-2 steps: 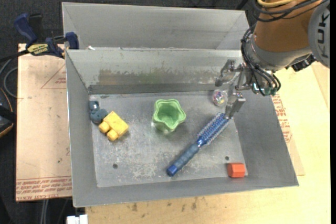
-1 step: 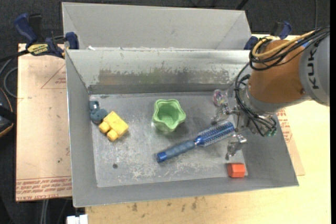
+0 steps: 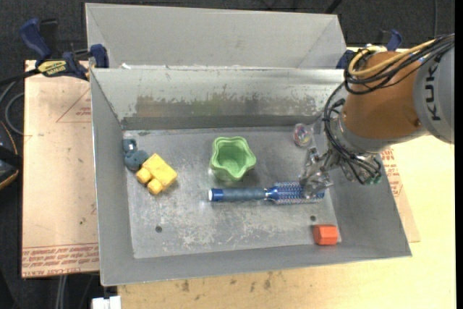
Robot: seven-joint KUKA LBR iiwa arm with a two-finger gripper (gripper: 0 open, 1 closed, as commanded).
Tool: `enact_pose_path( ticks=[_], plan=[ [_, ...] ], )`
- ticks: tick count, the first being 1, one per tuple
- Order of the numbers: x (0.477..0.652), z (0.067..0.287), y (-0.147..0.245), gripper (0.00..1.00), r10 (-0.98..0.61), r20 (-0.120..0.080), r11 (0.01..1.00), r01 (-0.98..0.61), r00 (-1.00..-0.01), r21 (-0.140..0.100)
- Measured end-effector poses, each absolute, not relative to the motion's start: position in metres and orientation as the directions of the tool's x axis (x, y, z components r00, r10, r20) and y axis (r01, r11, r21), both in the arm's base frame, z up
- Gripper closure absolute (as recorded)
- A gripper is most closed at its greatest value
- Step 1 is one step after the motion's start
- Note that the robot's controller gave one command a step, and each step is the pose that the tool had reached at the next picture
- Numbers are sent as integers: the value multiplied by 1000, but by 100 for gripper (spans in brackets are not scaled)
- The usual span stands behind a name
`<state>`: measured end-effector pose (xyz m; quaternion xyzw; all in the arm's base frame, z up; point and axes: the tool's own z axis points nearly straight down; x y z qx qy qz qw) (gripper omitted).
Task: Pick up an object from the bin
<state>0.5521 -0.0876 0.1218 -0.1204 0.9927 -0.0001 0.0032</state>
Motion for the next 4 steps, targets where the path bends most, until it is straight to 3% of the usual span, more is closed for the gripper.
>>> enact_pose_path(
  ticks=[1,2,3,4],
  plan=[
    [553,239,-84,100,-352,-11,936,-352,-936,-5],
    [551,234,-84,0,-351,-4,936,-351,-936,0],
    [570,90,-77,0,-585,2,811,-585,-811,4],
    [572,93,-78,100,-584,-1,811,-584,-811,1]
  ],
)
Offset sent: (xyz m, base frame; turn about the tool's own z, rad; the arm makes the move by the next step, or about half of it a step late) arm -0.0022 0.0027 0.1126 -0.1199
